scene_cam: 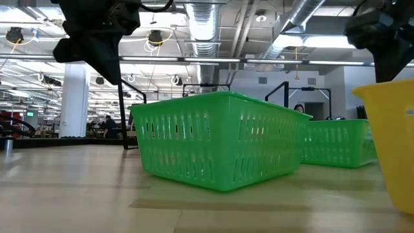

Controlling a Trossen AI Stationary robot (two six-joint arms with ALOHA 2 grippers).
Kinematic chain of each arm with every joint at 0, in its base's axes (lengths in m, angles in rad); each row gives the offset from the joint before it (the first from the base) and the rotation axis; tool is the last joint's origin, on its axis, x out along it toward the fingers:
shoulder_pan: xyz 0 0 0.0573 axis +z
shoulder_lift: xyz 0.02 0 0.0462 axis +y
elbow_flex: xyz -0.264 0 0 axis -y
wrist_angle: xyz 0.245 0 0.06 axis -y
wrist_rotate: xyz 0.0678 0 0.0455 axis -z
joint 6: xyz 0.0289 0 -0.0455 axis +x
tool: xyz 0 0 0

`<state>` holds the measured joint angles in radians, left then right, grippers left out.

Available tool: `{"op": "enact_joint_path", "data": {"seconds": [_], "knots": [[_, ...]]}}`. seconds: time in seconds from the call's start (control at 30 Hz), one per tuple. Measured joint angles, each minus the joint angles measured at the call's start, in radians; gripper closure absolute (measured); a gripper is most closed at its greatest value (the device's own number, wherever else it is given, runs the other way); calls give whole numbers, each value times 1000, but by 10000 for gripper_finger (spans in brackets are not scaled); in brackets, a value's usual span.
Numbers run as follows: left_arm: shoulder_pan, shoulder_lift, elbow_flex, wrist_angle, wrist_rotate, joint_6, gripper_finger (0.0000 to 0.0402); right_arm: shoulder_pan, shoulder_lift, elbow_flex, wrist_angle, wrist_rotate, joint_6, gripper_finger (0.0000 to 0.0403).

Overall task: Stack baskets on shelf by color
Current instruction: Put the top green bin on the shelf

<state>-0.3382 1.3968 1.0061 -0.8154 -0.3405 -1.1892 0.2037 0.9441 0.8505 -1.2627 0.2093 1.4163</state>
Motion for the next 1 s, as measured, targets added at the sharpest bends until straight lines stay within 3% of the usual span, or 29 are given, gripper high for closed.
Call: {"op": "enact_joint_path", "data": {"seconds": [0.47, 0.67, 1.0], "knots": [[1, 1, 0, 0, 4, 80, 401, -325, 58, -3, 29, 73, 26, 211], [1, 1, 0, -1, 0, 123, 401, -420, 58, -61, 100, 73, 19, 202], [1, 1, 0, -1, 1, 192, 401, -450, 58, -199, 232, 54, 95, 212]]}}
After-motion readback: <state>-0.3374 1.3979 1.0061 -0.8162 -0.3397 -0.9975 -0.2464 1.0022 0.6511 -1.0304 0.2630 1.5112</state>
